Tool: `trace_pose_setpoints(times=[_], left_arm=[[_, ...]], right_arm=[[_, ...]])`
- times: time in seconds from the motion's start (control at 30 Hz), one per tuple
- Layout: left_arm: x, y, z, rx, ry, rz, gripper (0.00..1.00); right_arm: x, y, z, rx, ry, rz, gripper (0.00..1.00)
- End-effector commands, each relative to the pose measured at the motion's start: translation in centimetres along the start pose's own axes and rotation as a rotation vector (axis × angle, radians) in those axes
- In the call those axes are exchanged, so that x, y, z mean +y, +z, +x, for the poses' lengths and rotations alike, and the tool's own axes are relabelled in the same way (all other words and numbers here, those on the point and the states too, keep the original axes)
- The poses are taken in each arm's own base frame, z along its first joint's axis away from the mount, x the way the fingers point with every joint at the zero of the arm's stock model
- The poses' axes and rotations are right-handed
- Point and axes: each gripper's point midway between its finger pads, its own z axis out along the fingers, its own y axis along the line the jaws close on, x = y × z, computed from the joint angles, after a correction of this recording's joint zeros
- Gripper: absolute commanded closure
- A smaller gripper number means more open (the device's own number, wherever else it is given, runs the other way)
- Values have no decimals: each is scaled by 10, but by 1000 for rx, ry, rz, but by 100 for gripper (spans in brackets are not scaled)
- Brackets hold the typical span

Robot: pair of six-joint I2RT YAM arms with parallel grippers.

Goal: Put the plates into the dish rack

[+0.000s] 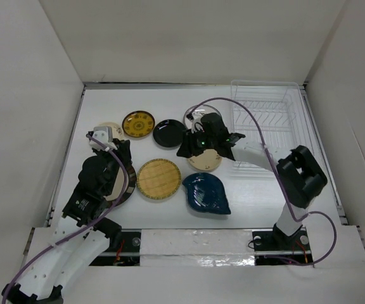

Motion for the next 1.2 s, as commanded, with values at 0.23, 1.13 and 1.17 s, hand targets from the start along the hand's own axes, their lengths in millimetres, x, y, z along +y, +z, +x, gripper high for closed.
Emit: trace_pose_setpoints(times=[0.23,1.13,1.17], left_arm=[[-10,7,-3,-25,-1,42,62],[-14,-2,-11,-51,-21,78,57],[-14,-4,-13,-58,-25,81,57]], right_arm=[[-24,43,36,206,-17,46,40],[-15,55,56,292,50,-70,100],[-11,52,49,275,41,-77,100]])
